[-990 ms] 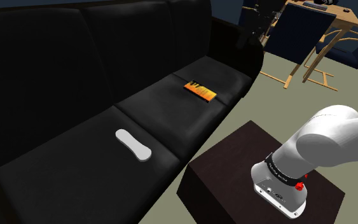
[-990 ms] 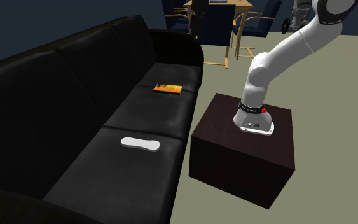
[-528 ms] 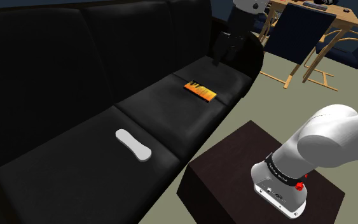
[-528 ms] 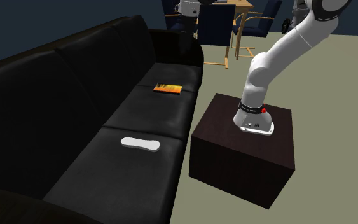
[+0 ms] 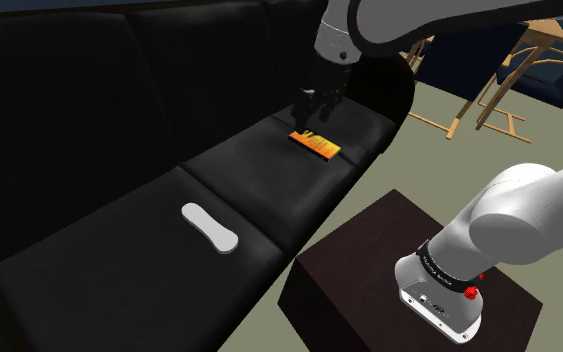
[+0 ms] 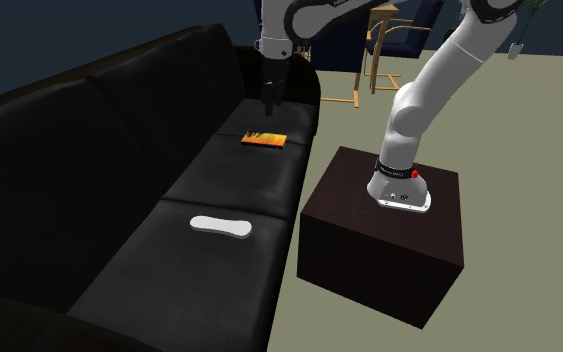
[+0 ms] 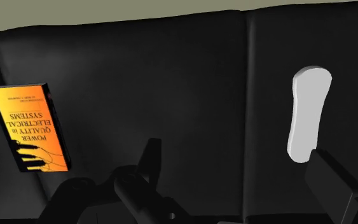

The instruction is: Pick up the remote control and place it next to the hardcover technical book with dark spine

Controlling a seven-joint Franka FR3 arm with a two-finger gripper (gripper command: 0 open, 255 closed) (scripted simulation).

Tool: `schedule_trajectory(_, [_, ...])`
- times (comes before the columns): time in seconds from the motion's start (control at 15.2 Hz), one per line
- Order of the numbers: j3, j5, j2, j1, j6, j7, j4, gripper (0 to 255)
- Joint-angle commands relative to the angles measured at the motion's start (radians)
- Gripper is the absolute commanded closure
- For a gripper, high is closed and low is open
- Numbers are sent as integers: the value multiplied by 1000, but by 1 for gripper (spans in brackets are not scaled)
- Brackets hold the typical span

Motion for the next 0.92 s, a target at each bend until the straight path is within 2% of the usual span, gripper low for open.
schedule_trajectory(0.0, [37,0,56,8,61,35,-6,0])
schedule_trajectory(0.46, [143,-69,299,15,235,168,44,0])
schedule_trajectory(0.86, [195,-216,541,35,345,327,137,0])
